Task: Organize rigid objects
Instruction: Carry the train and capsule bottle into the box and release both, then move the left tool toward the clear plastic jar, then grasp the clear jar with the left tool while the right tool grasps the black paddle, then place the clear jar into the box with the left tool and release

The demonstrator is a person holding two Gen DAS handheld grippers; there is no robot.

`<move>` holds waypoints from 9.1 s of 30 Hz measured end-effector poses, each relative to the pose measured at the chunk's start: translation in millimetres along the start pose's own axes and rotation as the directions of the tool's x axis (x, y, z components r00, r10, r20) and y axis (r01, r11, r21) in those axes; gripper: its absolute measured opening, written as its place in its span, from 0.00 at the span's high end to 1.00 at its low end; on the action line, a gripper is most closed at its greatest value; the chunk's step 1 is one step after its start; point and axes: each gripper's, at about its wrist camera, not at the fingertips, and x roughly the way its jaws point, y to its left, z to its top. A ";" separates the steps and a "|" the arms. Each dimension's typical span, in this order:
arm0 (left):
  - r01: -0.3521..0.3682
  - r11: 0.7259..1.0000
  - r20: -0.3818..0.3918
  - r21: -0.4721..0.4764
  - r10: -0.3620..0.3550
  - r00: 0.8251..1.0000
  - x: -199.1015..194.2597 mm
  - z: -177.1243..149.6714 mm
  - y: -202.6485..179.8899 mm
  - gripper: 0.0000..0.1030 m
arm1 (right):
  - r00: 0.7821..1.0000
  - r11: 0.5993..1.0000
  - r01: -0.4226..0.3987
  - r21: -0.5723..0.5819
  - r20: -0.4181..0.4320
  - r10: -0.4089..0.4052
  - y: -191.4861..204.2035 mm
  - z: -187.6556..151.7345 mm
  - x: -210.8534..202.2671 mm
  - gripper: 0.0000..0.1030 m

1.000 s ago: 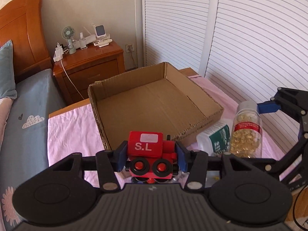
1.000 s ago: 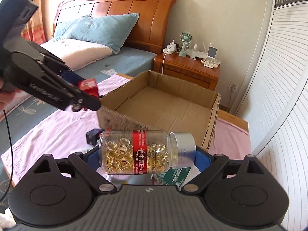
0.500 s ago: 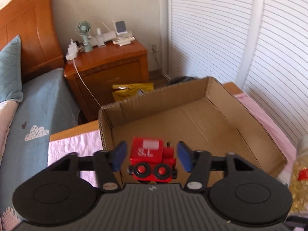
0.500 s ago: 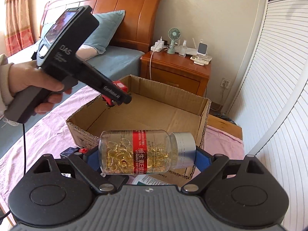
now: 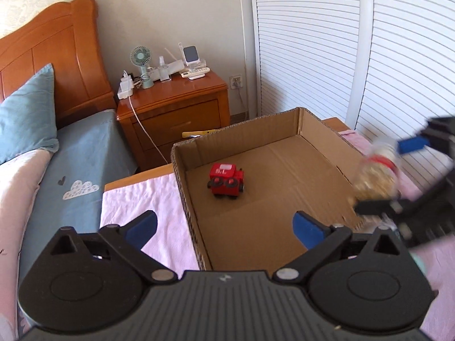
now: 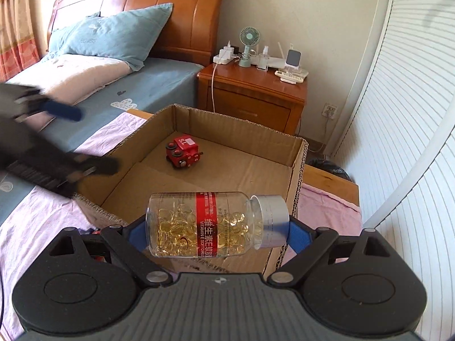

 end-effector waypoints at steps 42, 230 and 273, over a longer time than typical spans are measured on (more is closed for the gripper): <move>-0.058 0.982 0.016 -0.178 0.062 0.998 -80.4 -115.8 -17.4 0.01 | 0.990 0.975 0.116 0.190 -0.100 -0.098 19.4 -107.4 -41.2 0.00; 0.055 0.998 -0.007 -0.028 -0.056 0.998 10.3 -22.1 -18.8 0.05 | 0.988 0.999 -0.030 -0.030 0.147 0.034 8.2 -65.7 -71.5 0.10; -0.087 0.973 -0.065 -0.212 0.075 0.995 -67.1 -102.3 -24.4 0.02 | 0.996 0.966 0.085 0.243 -0.019 -0.083 -20.8 -102.0 -46.1 0.00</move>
